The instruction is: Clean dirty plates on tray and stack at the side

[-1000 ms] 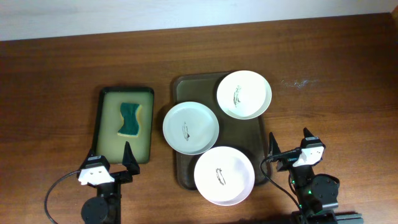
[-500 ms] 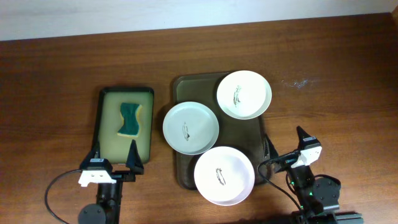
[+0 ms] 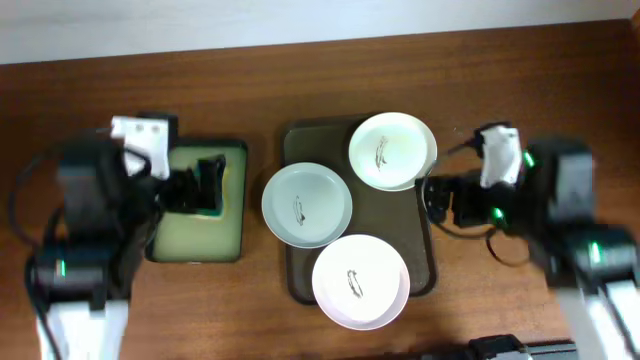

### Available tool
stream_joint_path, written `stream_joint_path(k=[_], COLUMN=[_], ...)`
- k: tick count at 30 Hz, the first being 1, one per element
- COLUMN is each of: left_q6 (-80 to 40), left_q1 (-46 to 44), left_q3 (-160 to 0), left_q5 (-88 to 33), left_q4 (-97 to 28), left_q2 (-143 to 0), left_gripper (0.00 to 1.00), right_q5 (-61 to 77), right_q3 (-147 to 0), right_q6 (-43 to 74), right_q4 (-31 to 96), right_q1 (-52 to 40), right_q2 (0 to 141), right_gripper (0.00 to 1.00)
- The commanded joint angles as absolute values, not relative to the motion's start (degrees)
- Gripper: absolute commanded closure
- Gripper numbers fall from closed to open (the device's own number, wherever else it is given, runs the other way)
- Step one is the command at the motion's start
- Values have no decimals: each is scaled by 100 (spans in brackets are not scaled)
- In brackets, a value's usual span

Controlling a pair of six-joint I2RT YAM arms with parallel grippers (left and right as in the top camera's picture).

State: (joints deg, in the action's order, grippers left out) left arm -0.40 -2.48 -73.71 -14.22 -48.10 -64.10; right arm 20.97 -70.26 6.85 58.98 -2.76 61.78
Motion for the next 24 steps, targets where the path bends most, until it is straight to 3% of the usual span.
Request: stream_joint_path(k=[1,3,7,8,9,10,13,15,17,20,21,22,24], left_q6=[-40,-36,-384,-388,-384,-384,-576,-576,-576,-576,-576,-574,-574], left_q1=[-235,-233,-235,-235,-255,-272,-268,-272,-272,-272,-272,-272,-272], left_q3=[-8125,-8128,-7922,-7885,-7885,-7885,-7885,-7885,-7885,-8149,-8444,-8781,-9113], left_q5=[-1844,-1758,-314,-384,-375,-307,-158,-165,-158,27,25,25,23], left_q4=[-5566,-5813,-6064,-5922,-5776,-5559,-4991,-4775,-4735,-5199,-5581,-5946,-6241], left_q2=[-7454,-7854,-8991,-9465,-9815,-10215,-11246,-11736,-12036,-12018,-11987,-11977,-11977], left_gripper=[1,1,1,12,16,32,49,71,100,100,96,61,30], right_q5=[2792,3789,3387,2969,2624,2309,2176,2178,2180,2176,2121,1872,1750], right_q3=[-7612,-7612,-7612,-7612,-7612,-7609,-7609,-7609,-7609,-7609,-7609,-7609,-7609], right_q6=[679,-62,-187,-43,113,244,242,242,268,392,613,1046,1308], right_q4=[6335,6392,6228,6160,6123,6082,5994,5931,5859,5758,5682,5647,5677], right_q1=[-259,-279,-895,-1151,-1330,-1533,-1894,-1911,-1911,-1911,-1911,-1911,-1911], right_q2=[7474,7972,8138,8136,8136,8136,8136,8136,8138,8149,8217,8337,8779], right_gripper=[2,2,2,2,2,2,2,2,2,2,1,4,16])
